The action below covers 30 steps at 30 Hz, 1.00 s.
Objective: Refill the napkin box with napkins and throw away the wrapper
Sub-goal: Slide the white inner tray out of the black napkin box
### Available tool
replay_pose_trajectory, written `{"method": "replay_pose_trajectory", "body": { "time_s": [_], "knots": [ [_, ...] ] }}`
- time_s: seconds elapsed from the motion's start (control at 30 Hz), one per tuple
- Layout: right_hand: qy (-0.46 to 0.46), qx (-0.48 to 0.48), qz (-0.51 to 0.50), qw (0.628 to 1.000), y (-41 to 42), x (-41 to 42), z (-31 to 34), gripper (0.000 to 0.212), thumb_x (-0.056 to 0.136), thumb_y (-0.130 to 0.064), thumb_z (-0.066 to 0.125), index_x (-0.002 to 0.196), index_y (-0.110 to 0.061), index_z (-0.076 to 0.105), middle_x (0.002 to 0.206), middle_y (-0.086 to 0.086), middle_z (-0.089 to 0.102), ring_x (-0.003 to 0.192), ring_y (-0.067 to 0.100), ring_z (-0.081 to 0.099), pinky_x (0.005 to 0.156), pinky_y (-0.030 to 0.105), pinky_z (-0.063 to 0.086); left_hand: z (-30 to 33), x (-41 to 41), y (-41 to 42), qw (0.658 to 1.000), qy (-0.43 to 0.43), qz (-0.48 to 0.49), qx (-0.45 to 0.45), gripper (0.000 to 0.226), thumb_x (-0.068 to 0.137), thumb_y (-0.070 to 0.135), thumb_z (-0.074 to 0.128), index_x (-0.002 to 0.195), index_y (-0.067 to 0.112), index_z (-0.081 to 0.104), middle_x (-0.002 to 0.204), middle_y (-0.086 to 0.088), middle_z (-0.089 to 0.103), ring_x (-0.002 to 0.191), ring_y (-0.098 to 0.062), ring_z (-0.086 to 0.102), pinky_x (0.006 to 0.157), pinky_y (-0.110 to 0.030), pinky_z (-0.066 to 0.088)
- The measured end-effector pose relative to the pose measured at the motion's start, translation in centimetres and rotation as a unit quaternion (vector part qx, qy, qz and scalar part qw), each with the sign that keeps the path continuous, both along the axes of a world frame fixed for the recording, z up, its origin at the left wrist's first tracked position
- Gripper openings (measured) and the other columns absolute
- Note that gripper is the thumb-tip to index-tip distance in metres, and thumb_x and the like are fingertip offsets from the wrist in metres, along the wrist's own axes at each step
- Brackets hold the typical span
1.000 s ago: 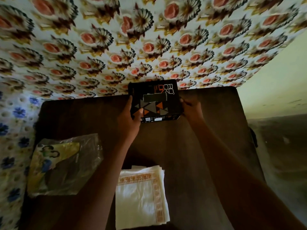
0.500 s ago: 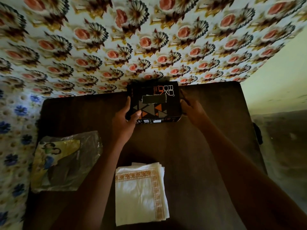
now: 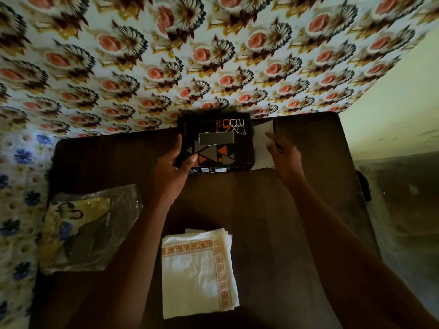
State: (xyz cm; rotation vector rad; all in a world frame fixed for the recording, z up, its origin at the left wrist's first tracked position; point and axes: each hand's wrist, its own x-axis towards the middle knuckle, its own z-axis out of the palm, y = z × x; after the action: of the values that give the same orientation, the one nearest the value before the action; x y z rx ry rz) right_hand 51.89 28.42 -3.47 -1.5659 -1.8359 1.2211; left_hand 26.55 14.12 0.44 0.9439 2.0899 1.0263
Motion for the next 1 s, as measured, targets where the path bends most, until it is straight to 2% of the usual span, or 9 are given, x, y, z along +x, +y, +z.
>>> {"method": "replay_pose_trajectory", "body": {
  "time_s": [0.07, 0.17, 0.27, 0.43, 0.57, 0.63, 0.73, 0.87, 1.0],
  "knots": [
    [0.0, 0.034, 0.008, 0.999, -0.6, 0.0, 0.8, 0.043, 0.096, -0.011, 0.064, 0.136, -0.023, 0.058, 0.133, 0.004, 0.062, 0.116, 0.014, 0.063, 0.095, 0.036, 0.059, 0.2, 0.0, -0.1, 1.0, 0.006, -0.014, -0.012, 0.067, 0.094, 0.046, 0.063, 0.153, 0.038, 0.032, 0.15, 0.009, 0.046, 0.119, 0.009, 0.043, 0.082, -0.005, 0.038],
    [0.054, 0.079, -0.046, 0.994, -1.7, 0.1, 2.4, 0.044, 0.092, 0.0, 0.065, 0.132, -0.019, 0.061, 0.123, -0.01, 0.061, 0.098, -0.008, 0.062, 0.084, 0.013, 0.057, 1.1, -0.1, -0.2, 0.989, 0.113, -0.045, -0.079, 0.057, 0.104, 0.038, 0.047, 0.157, 0.031, 0.026, 0.148, 0.01, 0.041, 0.124, -0.006, 0.046, 0.091, -0.021, 0.039],
    [0.147, 0.086, -0.091, 0.981, -3.1, 0.1, 4.8, 0.041, 0.094, -0.005, 0.066, 0.132, -0.019, 0.059, 0.132, -0.002, 0.06, 0.113, 0.004, 0.063, 0.082, 0.018, 0.059, 2.4, 0.3, -0.7, 0.973, 0.227, -0.032, -0.028, 0.04, 0.105, 0.021, 0.044, 0.145, 0.016, 0.049, 0.147, -0.01, 0.047, 0.132, -0.024, 0.05, 0.103, -0.027, 0.04],
    [0.268, 0.039, -0.101, 0.957, -5.1, -0.5, 7.3, 0.058, 0.091, -0.005, 0.069, 0.143, -0.017, 0.046, 0.144, 0.001, 0.051, 0.124, 0.018, 0.061, 0.084, 0.028, 0.062, 6.9, 3.6, -0.5, 0.997, 0.076, 0.015, 0.012, 0.043, 0.101, 0.054, 0.038, 0.128, 0.028, 0.057, 0.097, 0.009, 0.061, 0.084, -0.002, 0.058, 0.073, -0.024, 0.044],
    [0.343, -0.071, -0.114, 0.93, -6.8, -0.5, 7.4, 0.083, 0.086, 0.004, 0.071, 0.15, -0.03, 0.031, 0.141, 0.0, 0.052, 0.115, 0.021, 0.065, 0.082, 0.041, 0.063, 8.8, 4.8, 0.3, 0.993, 0.051, -0.078, 0.065, 0.047, 0.103, 0.043, 0.046, 0.149, 0.034, 0.038, 0.15, 0.009, 0.045, 0.129, -0.002, 0.041, 0.104, -0.022, 0.04],
    [0.359, -0.116, -0.12, 0.918, -7.7, -0.3, 7.2, 0.088, 0.083, 0.007, 0.072, 0.151, -0.032, 0.029, 0.131, -0.008, 0.055, 0.107, 0.017, 0.07, 0.078, 0.042, 0.064, 8.4, 4.7, 0.5, 0.986, 0.095, -0.129, 0.044, 0.035, 0.103, 0.041, 0.048, 0.137, 0.032, 0.051, 0.148, 0.001, 0.048, 0.133, -0.009, 0.044, 0.106, -0.027, 0.043],
    [0.305, -0.123, -0.11, 0.938, -8.5, -0.2, 6.5, 0.082, 0.079, -0.004, 0.081, 0.143, -0.031, 0.037, 0.128, -0.004, 0.059, 0.103, 0.017, 0.072, 0.074, 0.045, 0.064, 8.4, 5.0, 0.6, 0.994, 0.065, -0.083, -0.004, 0.026, 0.098, 0.045, 0.055, 0.114, 0.025, 0.057, 0.132, -0.007, 0.047, 0.114, -0.016, 0.051, 0.076, -0.009, 0.039],
    [0.146, -0.09, -0.099, 0.98, -8.3, -0.8, 5.6, 0.07, 0.069, -0.034, 0.09, 0.129, -0.026, 0.053, 0.134, 0.004, 0.059, 0.117, 0.019, 0.064, 0.084, 0.04, 0.063, 9.2, 5.5, 0.9, 1.0, 0.03, -0.007, 0.003, 0.034, 0.085, 0.05, 0.07, 0.096, 0.02, 0.057, 0.13, -0.002, 0.041, 0.11, -0.012, 0.047, 0.074, -0.009, 0.033],
    [-0.027, 0.122, -0.012, 0.992, -7.3, -1.0, 6.9, 0.075, 0.063, -0.047, 0.09, 0.128, -0.028, 0.057, 0.146, 0.002, 0.04, 0.127, 0.009, 0.04, 0.094, 0.017, 0.045, 9.7, 4.3, 1.0, 0.997, -0.059, 0.039, 0.008, 0.018, 0.071, 0.03, 0.069, 0.072, 0.015, 0.058, 0.089, -0.015, 0.061, 0.079, -0.025, 0.066, 0.067, -0.045, 0.056]
  ]
}}
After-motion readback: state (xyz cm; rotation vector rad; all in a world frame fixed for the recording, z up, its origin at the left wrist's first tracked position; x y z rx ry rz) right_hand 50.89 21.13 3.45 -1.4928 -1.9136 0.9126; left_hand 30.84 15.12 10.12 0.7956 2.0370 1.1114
